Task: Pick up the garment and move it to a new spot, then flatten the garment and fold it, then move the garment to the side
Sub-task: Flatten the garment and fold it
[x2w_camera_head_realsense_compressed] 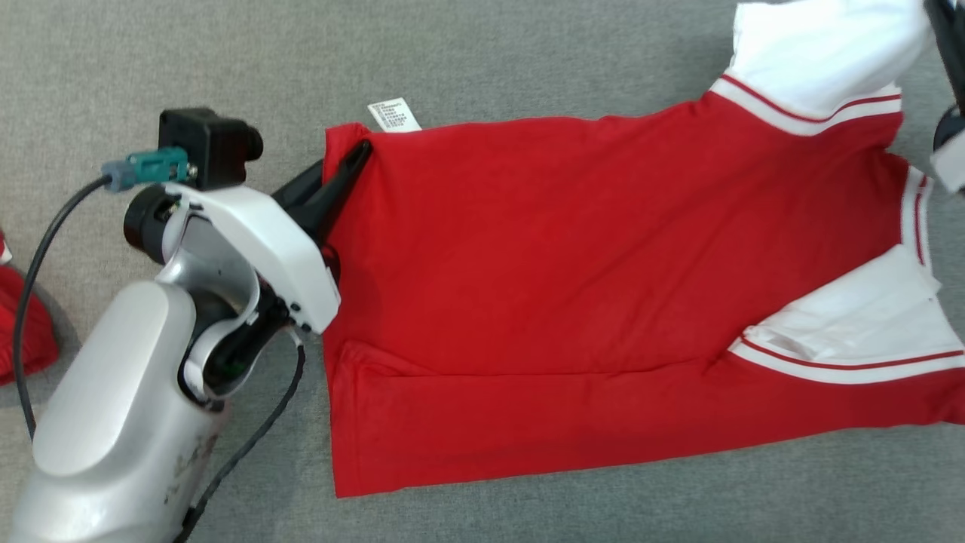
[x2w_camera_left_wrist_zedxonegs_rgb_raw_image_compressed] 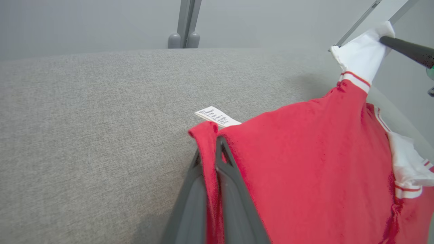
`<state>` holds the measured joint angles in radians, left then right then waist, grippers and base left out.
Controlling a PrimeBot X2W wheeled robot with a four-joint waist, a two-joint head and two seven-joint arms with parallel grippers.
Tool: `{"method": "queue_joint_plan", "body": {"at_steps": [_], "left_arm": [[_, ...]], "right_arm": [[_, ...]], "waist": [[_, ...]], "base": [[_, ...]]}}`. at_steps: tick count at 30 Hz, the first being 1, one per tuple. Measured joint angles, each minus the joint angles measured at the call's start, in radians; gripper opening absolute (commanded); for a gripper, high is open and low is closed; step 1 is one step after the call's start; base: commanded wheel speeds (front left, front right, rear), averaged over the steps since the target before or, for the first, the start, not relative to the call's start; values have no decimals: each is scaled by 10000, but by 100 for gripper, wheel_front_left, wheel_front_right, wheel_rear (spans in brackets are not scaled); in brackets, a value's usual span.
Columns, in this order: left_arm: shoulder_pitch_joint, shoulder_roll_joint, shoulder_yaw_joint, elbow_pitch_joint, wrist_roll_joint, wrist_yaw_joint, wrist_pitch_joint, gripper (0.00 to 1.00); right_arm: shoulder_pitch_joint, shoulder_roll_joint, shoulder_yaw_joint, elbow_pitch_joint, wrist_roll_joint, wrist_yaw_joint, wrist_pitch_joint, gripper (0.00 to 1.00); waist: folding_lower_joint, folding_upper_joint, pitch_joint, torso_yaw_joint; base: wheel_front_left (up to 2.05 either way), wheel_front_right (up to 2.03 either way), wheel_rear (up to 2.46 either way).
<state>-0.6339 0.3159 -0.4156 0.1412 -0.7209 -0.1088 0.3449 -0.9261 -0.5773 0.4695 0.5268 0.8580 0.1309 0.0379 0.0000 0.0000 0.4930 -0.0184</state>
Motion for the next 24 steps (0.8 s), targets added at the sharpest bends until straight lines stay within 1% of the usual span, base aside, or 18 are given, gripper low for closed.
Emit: {"method": "queue_joint_plan", "body": {"at_steps": [6, 9, 11, 14, 18, 19, 20, 21, 22, 24], "left_arm": [[1364, 267, 234, -738, -178, 132, -487, 0], [2113, 458, 479, -1035, -309, 215, -880, 0], [2682, 535, 608, -1147, -309, 219, -1313, 0], [3499, 541, 648, -1152, -362, 247, -1755, 0], [4185, 460, 568, -995, -355, 201, -2372, 0], [4266, 389, 556, -932, -355, 161, -2594, 17], [4320, 330, 489, -890, -326, 119, -2777, 44], [4395, 295, 378, -805, -238, 94, -2880, 87], [4500, 295, 190, -700, -144, 48, -2917, 100], [4805, 345, -163, -546, 104, 0, -3028, 100]], "right_arm": [[2197, -533, -65, -1540, 765, 0, -648, 0], [3365, -646, -209, -2102, 959, -2, -825, 0], [4175, -556, -173, -2391, 1014, -2, -842, 0], [5094, -242, -153, -2566, 1080, -2, -903, 0], [5692, 94, -105, -2451, 874, -2, -911, 0], [5778, 196, -102, -2374, 809, -2, -897, 0], [5829, 282, -128, -2255, 713, -2, -905, 48], [5856, 309, -167, -2084, 522, 0, -915, 100], [5874, 299, -173, -1925, 328, -2, -878, 100], [5968, 305, -215, -1871, 221, -2, -759, 100]], "waist": [[0, 0, -752, -364], [0, 0, -1140, -565], [0, 0, -1369, -703], [0, 0, -1641, -913], [0, 1, -1935, -1082], [0, 0, -1997, -1100], [0, 0, -2051, -1109], [0, 0, -2104, -1111], [0, 0, -2166, -1106], [0, 0, -2311, -1088]], "base": [[0, 0, 0], [0, 0, 0], [0, 0, 0], [0, 0, 0], [0, 0, 0], [0, 0, 0], [0, 0, 0], [0, 0, 0], [0, 0, 0], [0, 0, 0]]}}
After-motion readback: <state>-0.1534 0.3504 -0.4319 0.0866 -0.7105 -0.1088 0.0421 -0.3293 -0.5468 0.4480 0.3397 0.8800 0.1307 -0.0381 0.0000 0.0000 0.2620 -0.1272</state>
